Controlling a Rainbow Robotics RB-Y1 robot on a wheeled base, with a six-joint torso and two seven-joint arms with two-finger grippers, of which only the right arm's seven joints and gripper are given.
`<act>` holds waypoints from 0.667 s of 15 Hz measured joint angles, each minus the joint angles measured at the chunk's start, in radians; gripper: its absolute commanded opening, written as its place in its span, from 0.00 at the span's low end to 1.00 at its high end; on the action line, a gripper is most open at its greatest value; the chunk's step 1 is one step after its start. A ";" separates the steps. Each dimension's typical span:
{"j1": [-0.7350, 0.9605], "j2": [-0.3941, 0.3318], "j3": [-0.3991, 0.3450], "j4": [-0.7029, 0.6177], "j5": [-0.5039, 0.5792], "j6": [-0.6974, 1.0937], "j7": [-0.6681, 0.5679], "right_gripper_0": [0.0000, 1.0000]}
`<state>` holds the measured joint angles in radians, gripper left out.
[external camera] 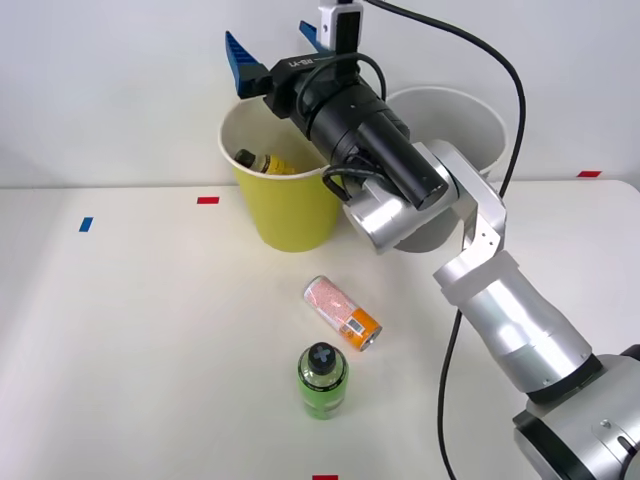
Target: Put cans in the gray bin, plastic bottles in the light green bin
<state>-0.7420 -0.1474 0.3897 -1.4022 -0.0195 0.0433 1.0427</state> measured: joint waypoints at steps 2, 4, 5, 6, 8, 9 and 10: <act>0.030 -0.001 0.000 -0.001 0.027 -0.062 -0.003 1.00; 0.076 -0.002 -0.003 -0.001 0.032 -0.176 -0.004 1.00; 0.102 -0.005 -0.004 -0.001 0.033 -0.231 -0.003 1.00; 0.129 -0.009 -0.006 -0.002 0.033 -0.287 -0.001 1.00; 0.190 -0.023 -0.009 -0.002 0.029 -0.408 0.001 1.00; 0.225 -0.036 -0.009 -0.002 0.026 -0.469 0.003 1.00; 0.266 -0.053 -0.010 -0.006 0.024 -0.519 0.003 1.00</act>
<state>-0.4764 -0.2009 0.3799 -1.4080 0.0044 -0.4756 1.0462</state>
